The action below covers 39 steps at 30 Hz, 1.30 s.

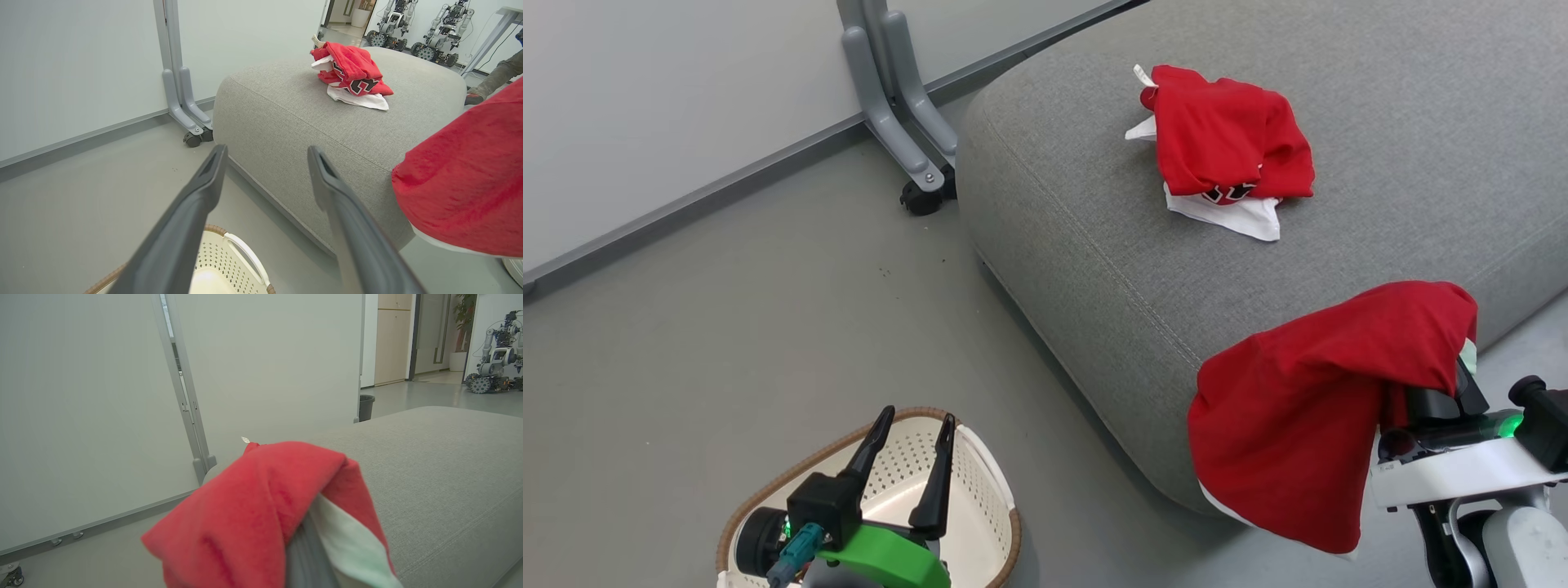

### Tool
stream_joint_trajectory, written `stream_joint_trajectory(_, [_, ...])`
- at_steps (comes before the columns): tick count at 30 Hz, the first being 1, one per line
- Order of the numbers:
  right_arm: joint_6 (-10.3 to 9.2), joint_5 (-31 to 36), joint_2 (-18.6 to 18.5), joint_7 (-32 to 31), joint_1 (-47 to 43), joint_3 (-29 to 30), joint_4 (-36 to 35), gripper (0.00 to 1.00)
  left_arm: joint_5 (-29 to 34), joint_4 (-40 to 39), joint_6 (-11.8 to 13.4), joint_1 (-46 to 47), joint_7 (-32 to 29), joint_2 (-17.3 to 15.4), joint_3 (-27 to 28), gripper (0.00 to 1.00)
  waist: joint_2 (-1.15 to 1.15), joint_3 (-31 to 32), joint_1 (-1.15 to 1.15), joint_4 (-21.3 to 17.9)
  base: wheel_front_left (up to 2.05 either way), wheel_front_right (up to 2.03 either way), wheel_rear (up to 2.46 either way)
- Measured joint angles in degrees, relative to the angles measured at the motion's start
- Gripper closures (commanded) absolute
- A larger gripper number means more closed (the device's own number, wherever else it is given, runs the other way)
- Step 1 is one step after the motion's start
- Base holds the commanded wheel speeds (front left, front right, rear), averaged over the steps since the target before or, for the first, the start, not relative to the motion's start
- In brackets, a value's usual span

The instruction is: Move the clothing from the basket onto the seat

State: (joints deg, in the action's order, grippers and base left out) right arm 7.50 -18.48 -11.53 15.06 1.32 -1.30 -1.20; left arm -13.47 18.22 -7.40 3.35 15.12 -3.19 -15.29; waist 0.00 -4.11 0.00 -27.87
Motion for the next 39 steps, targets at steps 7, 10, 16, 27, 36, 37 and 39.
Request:
stream_joint_trajectory(7, [0.0, 0.8, -1.9, 0.0, 2.3, -1.0, -0.1, 1.0, 0.1, -0.8, 0.0, -0.5, 0.0, -0.6, 1.2, 0.0, 0.0, -0.9, 0.0, -0.7, 0.0, 0.0, 0.0])
stream_joint_trajectory(10, [0.01, 1.0, -3.1, 0.0, 5.6, -1.2, -0.1, 1.0, 0.5, -1.8, 0.0, -1.2, 0.0, -0.6, 2.1, 0.0, 0.0, -1.4, 0.0, -1.0, 0.0, 0.0, 0.0])
stream_joint_trajectory(16, [0.01, 1.6, -5.7, 0.0, 14.3, 0.6, -0.9, 1.0, 1.1, -4.3, 0.0, -0.1, 0.0, -2.0, 0.9, 0.0, 0.0, -4.1, 0.0, -1.0, 0.0, 0.0, 0.0])
stream_joint_trajectory(27, [0.01, 1.8, -13.3, 0.0, 34.3, 3.5, 1.9, 1.0, 2.3, -9.4, 0.0, 5.9, 0.0, -6.8, -0.4, 0.0, 0.0, -13.5, 0.0, 1.8, 0.0, 0.0, 0.0])
stream_joint_trajectory(36, [0.01, 2.7, -16.5, 0.0, 48.6, 6.5, 10.2, 1.0, 3.0, -11.9, 0.0, 8.5, 0.0, -8.1, -1.4, 0.0, 0.0, -21.2, 0.01, 5.1, 0.0, 0.0, 0.0])
stream_joint_trajectory(37, [0.01, 2.7, -16.8, 0.0, 49.6, 6.9, 10.8, 1.0, 3.0, -11.9, 0.0, 8.6, 0.0, -8.2, -1.5, 0.0, 0.0, -21.8, 0.01, 5.5, 0.0, 0.0, 0.0])
stream_joint_trajectory(39, [0.02, 2.6, -17.6, 0.0, 51.8, 8.1, 12.6, 1.0, 3.1, -11.9, 0.0, 8.8, 0.0, -8.4, -1.9, 0.0, 0.0, -23.3, 0.01, 6.4, 0.0, 0.0, 0.0])
